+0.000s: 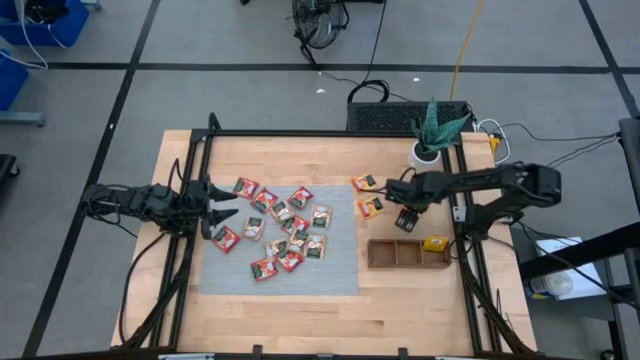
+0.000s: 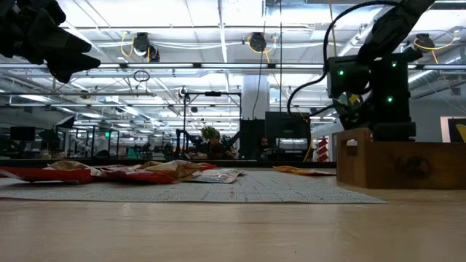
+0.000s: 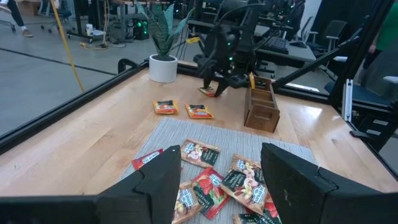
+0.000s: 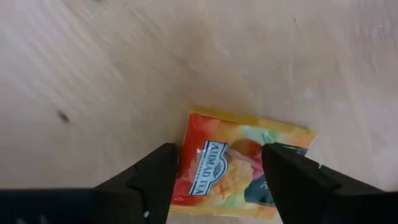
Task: Pick & Place Tea
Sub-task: Put the yellow tea bag into the right section of the wooden organizer
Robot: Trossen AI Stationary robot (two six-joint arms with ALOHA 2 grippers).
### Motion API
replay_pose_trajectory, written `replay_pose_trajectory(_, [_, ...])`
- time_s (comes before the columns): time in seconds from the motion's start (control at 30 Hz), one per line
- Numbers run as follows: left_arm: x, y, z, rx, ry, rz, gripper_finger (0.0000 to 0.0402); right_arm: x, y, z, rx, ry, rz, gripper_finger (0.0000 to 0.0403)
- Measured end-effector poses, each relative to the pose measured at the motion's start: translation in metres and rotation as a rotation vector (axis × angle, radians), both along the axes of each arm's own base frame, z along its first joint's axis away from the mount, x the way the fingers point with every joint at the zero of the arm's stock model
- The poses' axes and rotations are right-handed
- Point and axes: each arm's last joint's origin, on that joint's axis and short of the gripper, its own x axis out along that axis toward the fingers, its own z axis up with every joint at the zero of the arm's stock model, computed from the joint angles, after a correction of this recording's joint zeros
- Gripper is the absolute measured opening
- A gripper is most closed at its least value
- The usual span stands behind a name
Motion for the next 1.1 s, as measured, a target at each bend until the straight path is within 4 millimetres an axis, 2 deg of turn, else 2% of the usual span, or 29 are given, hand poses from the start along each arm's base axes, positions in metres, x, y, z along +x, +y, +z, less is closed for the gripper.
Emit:
replay_pose_trajectory(0.13, [0.000, 0.000, 0.000, 0.000, 0.000, 0.000, 0.0223, 0.002, -0.002, -0.006, 0.010, 0.029, -0.007, 0.0194])
replay_pose_trajectory(0.23, [0.000, 0.000, 0.000, 0.000, 0.000, 0.001, 0.0223, 0.002, -0.001, -0.010, 0.048, 0.043, -0.006, 0.0164])
replay_pose_trajectory(0.53, [0.000, 0.000, 0.000, 0.000, 0.000, 0.000, 0.0223, 0.002, 0.000, -0.012, 0.077, 0.052, 0.044, 0.0017])
replay_pose_trajectory(0.7, [0.000, 0.000, 0.000, 0.000, 0.000, 0.000, 0.0223, 0.004, 0.004, -0.008, 0.029, 0.040, 0.079, 0.0008])
replay_pose_trajectory(0.83, [0.000, 0.000, 0.000, 0.000, 0.000, 0.000, 0.0223, 0.006, 0.016, 0.013, -0.008, -0.026, 0.139, 0.0005])
replay_pose_trajectory(0.93, [0.000, 0.000, 0.000, 0.000, 0.000, 0.001, 0.0223, 0.008, 0.026, 0.048, -0.084, -0.084, 0.186, 0.0004])
replay_pose_trajectory(1.1, [0.000, 0.000, 0.000, 0.000, 0.000, 0.000, 0.0223, -0.003, 0.049, 0.106, -0.212, -0.091, 0.193, 0.0003])
